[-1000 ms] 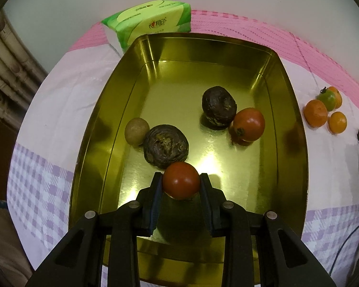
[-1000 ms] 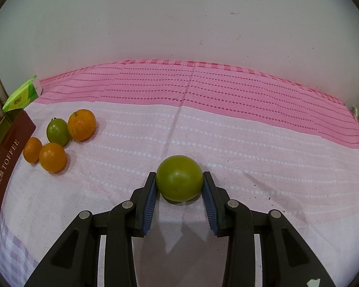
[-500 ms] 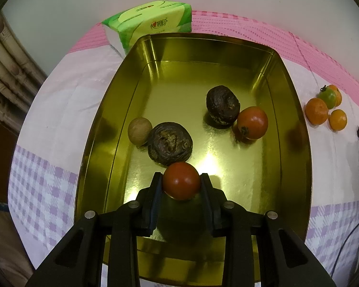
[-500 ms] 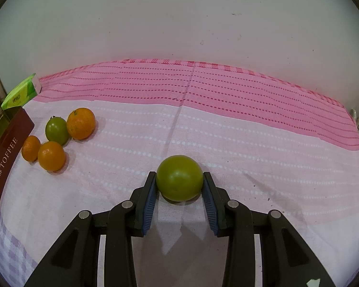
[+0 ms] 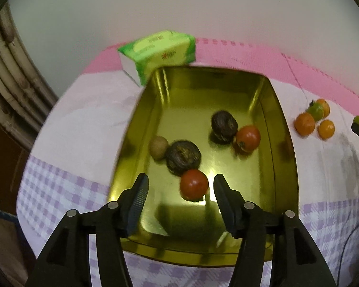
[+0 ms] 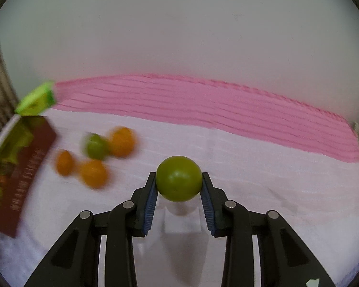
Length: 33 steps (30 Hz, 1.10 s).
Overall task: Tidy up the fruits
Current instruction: 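Carry the green citrus into the tin and release it with the right gripper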
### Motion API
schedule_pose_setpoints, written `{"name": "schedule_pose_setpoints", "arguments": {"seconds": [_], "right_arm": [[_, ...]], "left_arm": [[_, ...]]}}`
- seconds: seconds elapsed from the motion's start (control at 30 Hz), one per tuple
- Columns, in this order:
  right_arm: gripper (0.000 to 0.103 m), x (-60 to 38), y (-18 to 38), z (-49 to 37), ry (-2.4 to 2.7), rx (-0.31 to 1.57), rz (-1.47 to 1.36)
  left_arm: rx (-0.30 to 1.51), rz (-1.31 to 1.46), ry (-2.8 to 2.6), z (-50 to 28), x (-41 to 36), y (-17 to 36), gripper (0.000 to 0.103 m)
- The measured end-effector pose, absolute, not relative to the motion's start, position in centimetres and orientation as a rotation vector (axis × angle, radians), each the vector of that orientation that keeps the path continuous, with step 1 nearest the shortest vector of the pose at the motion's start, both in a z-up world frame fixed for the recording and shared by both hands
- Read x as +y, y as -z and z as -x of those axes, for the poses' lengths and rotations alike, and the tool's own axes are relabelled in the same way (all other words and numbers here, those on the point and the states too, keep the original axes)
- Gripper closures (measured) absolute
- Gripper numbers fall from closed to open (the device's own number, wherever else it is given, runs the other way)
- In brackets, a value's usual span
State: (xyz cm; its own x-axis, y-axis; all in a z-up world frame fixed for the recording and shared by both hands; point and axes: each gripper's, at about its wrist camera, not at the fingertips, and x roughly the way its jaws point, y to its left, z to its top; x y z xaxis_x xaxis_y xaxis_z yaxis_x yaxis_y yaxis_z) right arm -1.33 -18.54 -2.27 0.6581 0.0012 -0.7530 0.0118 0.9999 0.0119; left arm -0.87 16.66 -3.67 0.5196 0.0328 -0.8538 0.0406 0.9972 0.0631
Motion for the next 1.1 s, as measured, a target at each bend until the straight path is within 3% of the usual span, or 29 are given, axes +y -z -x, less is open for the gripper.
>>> {"name": "schedule_pose_setpoints", "arguments": {"seconds": [0.27,0.57,1.1], "right_arm": [[0.071,-6.3,-0.4,1.0,-0.34,0.843,-0.018],[0.071,4.7,1.1,-0.1,-0.538,0.917,0.105],[0.068,8.6,4.7,-0.4,-0.529,0.98,0.214]], "left_arm": [[0.952,-0.043,-0.092,1.2,19.9,1.0,0.041],[0.968,0.017,-0.17,1.8,23.4,0.8,0.039],[1.0,0.014,-0.172,1.2,23.9,1.6,0.038]]}}
